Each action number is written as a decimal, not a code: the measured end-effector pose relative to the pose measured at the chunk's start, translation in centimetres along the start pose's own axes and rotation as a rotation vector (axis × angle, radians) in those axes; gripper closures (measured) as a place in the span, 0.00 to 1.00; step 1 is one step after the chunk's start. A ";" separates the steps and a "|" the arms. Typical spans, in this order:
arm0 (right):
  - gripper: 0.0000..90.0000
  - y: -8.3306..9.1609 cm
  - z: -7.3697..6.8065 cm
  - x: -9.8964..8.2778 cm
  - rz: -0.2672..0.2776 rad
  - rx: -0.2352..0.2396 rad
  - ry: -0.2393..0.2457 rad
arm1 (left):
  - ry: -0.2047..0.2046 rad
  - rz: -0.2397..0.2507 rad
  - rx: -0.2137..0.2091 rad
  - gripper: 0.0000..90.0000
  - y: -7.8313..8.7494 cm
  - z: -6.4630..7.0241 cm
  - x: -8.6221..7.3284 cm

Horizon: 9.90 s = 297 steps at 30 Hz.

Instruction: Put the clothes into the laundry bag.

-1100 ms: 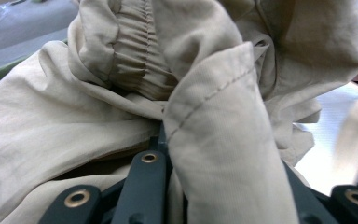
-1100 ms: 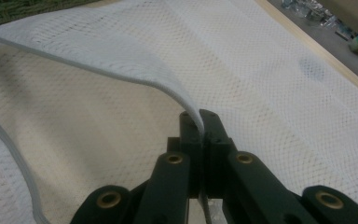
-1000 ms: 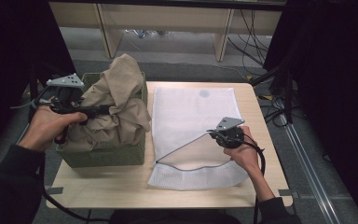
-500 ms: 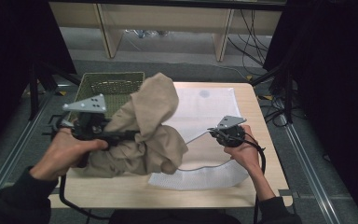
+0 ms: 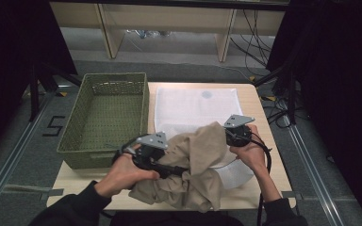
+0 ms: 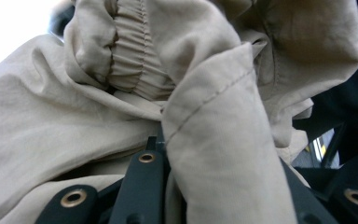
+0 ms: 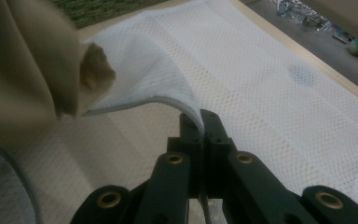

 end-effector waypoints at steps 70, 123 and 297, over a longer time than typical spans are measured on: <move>1.00 1.7 -1.4 2.2 0.044 0.015 0.050 | -0.007 -0.063 0.292 0.93 -9.6 -11.6 0.7; 1.00 1.8 -1.3 1.7 0.041 0.037 0.042 | 0.152 -0.122 0.430 0.34 -6.5 -13.9 -1.7; 1.00 5.0 -2.8 -2.4 -0.025 0.115 0.020 | 0.038 -0.027 0.519 0.65 -10.5 -13.1 -2.7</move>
Point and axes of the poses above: each handheld gripper's, and its own axes: y roughly backward along the jaws, x roughly out of its top, z roughly to its right, the point moved 10 cm from there along -y, roughly forward along the jaws, and after that the axes turned 2 degrees about y, right-handed, at the moved point
